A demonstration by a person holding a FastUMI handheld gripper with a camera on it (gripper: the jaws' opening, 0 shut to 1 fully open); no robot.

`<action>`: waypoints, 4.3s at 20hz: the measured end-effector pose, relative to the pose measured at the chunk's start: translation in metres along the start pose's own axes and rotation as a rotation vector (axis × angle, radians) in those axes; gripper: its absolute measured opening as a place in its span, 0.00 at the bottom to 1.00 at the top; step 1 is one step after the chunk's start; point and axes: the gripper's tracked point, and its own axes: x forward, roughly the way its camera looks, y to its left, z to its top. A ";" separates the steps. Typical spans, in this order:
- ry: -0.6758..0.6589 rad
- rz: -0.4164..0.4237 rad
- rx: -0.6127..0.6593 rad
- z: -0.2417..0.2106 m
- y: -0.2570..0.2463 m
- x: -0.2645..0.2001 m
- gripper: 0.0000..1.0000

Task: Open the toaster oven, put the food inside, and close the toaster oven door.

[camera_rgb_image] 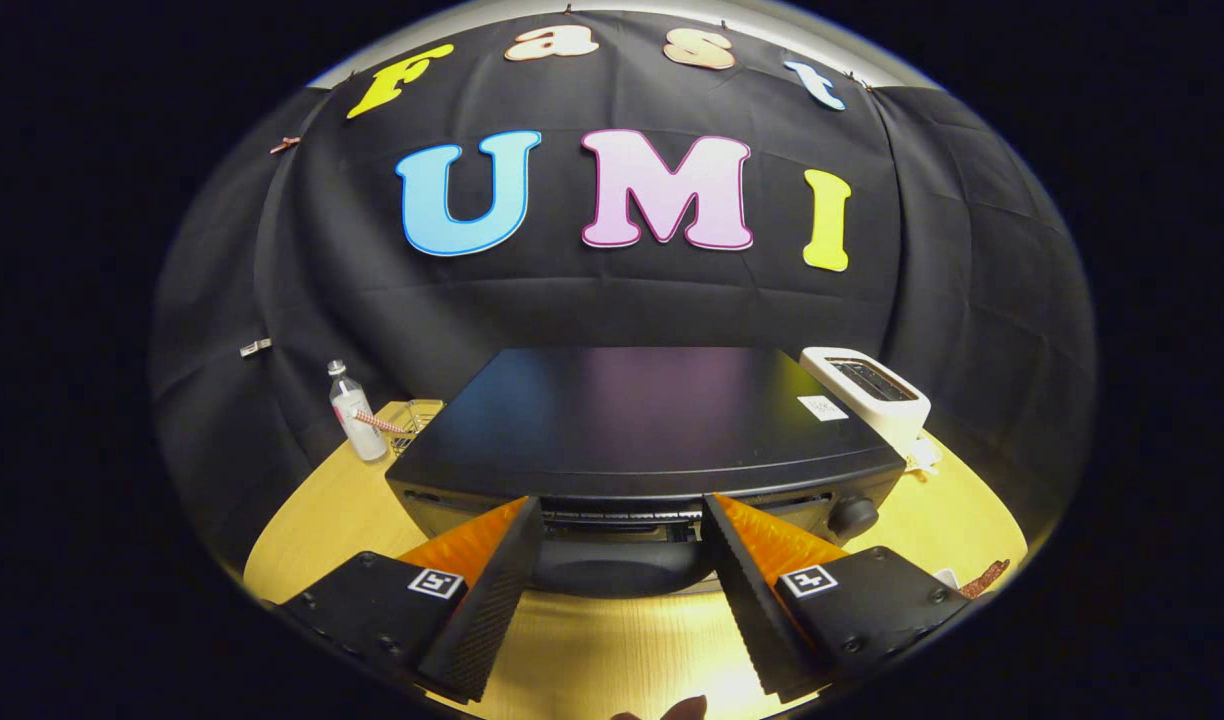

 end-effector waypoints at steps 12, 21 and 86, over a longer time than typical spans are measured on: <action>0.146 0.003 0.019 -0.099 0.002 -0.065 0.98; 0.336 0.060 0.052 -0.162 -0.017 -0.089 0.98; 0.331 0.418 0.535 -0.044 -0.051 -0.134 0.15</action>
